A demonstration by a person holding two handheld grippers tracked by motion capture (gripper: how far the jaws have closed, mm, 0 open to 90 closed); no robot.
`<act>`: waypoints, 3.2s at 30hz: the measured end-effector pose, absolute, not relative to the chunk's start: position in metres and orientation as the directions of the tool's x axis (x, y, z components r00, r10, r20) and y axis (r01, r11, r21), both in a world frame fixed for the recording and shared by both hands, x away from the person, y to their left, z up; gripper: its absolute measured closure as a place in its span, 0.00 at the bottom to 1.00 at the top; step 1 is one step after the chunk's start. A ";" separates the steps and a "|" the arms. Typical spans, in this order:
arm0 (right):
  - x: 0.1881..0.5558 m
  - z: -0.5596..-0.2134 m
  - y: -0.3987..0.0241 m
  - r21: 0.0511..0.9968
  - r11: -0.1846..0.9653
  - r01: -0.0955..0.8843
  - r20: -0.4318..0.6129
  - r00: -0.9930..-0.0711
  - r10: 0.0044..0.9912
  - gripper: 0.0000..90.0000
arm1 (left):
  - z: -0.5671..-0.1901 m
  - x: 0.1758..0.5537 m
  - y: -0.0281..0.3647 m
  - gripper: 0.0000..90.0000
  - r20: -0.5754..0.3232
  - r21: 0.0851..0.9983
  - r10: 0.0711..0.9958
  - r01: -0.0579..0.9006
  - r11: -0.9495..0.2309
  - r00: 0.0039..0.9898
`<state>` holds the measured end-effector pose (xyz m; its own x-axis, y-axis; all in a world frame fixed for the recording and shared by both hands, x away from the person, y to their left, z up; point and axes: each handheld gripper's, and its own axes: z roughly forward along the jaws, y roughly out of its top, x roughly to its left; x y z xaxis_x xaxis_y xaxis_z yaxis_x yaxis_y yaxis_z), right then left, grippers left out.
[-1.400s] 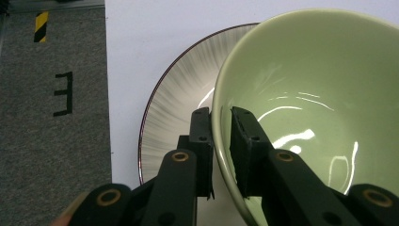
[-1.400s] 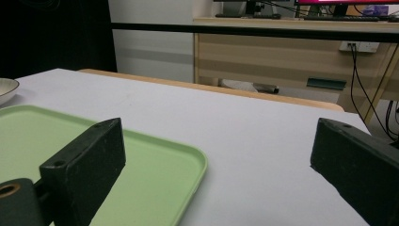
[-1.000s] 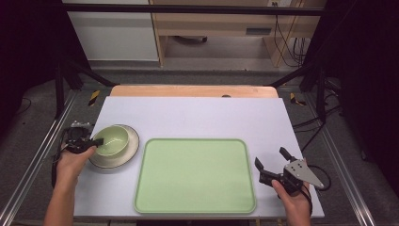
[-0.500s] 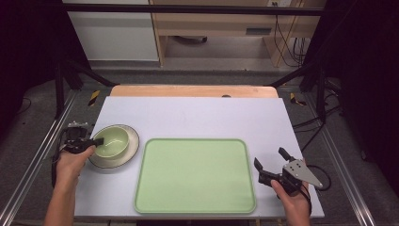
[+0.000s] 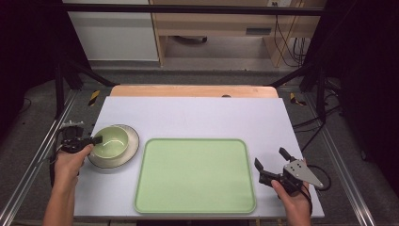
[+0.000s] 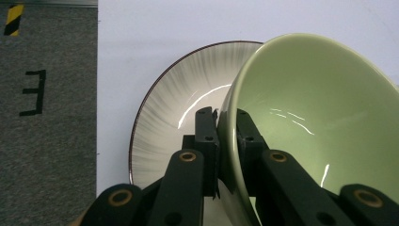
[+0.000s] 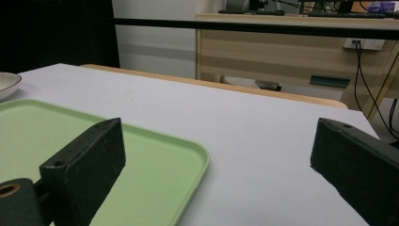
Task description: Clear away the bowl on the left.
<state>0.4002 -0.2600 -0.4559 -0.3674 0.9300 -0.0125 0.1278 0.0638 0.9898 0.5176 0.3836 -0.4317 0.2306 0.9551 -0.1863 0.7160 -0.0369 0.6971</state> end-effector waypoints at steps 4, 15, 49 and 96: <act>0.400 -0.456 -0.259 0.990 0.070 0.123 -0.019 -0.373 0.928 0.05 | -0.430 0.517 0.382 0.92 -0.195 0.705 0.951 0.708 -0.033 0.238; 0.401 -0.456 -0.258 0.990 0.069 0.125 -0.017 -0.377 0.926 0.04 | -0.413 0.514 0.370 0.92 -0.240 0.743 0.924 0.669 -0.022 0.297; 0.400 -0.457 -0.256 0.988 0.094 0.125 -0.039 -0.389 0.920 0.05 | -0.396 0.510 0.292 0.92 -0.260 0.768 0.835 0.628 -0.127 0.486; 0.400 -0.456 -0.256 0.987 0.108 0.120 -0.054 -0.382 0.923 0.05 | -0.412 0.483 0.150 0.92 -0.278 0.755 0.637 0.573 -0.318 0.719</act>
